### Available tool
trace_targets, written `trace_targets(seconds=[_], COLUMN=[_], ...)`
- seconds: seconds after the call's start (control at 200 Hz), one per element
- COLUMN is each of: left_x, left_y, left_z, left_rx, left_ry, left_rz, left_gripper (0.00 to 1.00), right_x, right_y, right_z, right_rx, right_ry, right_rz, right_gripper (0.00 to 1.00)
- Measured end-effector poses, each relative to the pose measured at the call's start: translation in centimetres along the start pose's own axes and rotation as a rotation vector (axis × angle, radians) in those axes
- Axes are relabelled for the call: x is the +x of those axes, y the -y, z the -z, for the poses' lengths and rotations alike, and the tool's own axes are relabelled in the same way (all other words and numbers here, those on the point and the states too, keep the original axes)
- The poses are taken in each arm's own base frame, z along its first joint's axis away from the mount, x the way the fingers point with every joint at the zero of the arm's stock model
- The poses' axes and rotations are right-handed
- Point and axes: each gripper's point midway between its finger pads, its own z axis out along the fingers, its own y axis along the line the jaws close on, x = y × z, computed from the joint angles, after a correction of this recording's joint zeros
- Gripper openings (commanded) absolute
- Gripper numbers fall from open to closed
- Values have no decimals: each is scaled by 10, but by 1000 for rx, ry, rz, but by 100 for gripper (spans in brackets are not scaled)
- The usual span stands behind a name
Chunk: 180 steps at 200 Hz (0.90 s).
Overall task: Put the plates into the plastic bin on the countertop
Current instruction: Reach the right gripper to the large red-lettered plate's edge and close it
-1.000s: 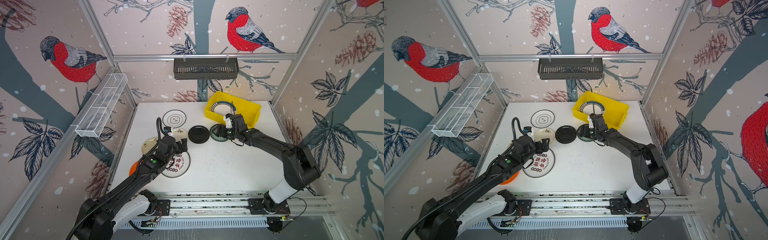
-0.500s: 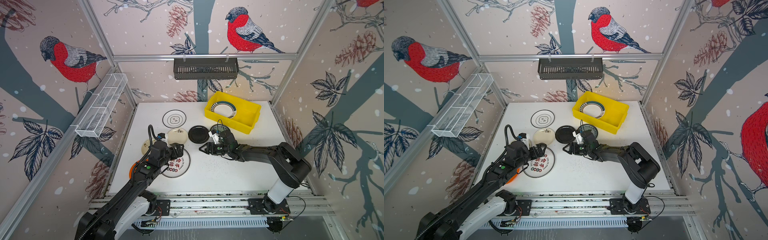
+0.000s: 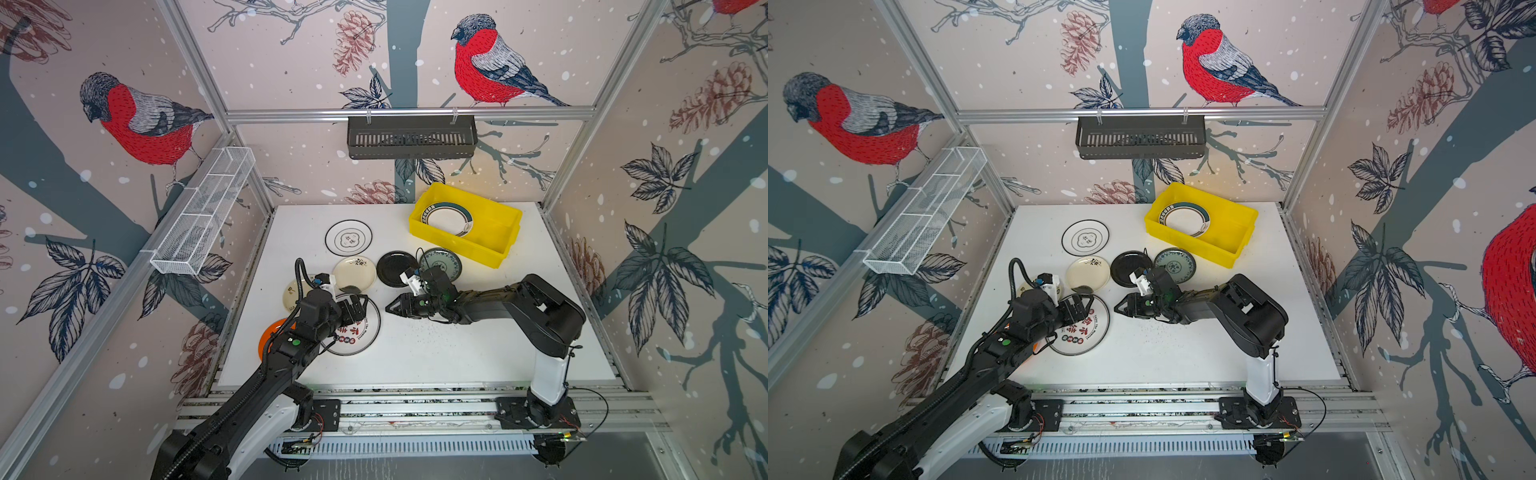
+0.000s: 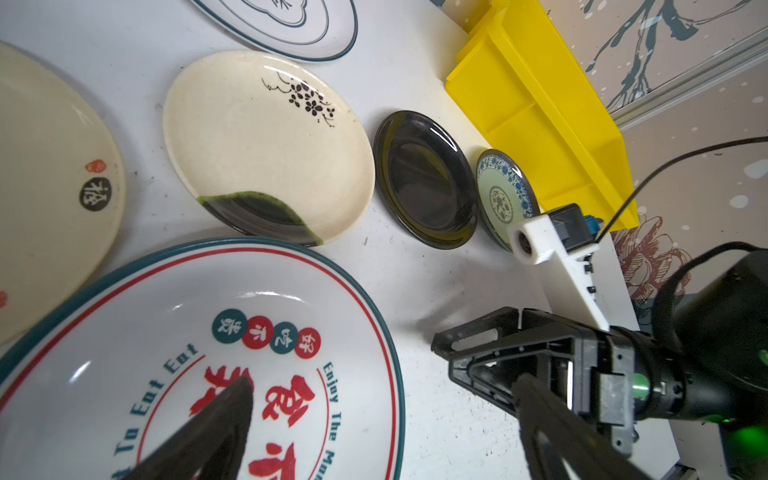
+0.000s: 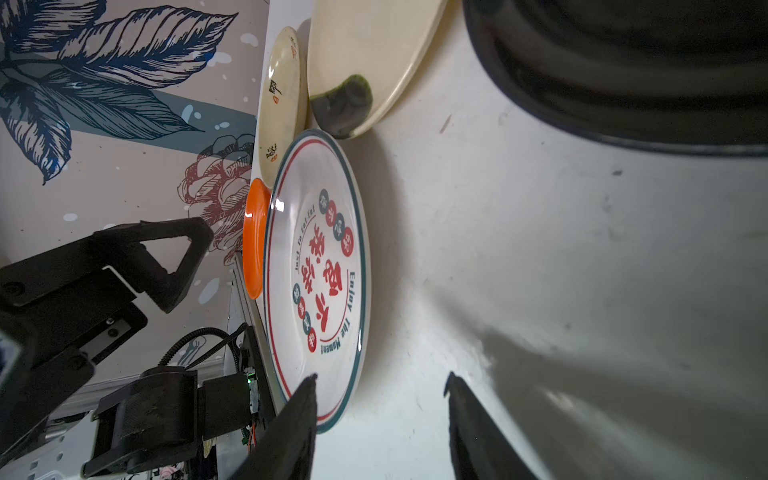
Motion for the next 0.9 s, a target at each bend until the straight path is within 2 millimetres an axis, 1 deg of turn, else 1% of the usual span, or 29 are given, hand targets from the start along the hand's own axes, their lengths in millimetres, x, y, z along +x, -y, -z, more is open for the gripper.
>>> trace_targets(seconds=[0.1,0.165,0.28,0.49,0.766,0.901], left_x=[0,2,8,25,28,28], left_y=[1,0,-2,-9,-7,-7], left_z=[-1,-2,-6,-13,-14,-13], left_rx=[9,9,17,35,62,68], left_ry=[2,-2,-22,-52,-54,-46], left_rz=[0,0,6,45,55,53], left_gripper=[97,97,97,97,97,97], right_x=[4,6,5,5,8,12], right_y=[1,0,-3,-4,-10,-7], right_z=[-6,-8,-12,-19,-33,-37], right_rx=[2,1,-5,-4,-4,15], right_ry=[-14,-20,-23,-33,-56,-73], right_rz=[0,0,4,6,17,6], right_gripper=[46,39,33,32,30,29])
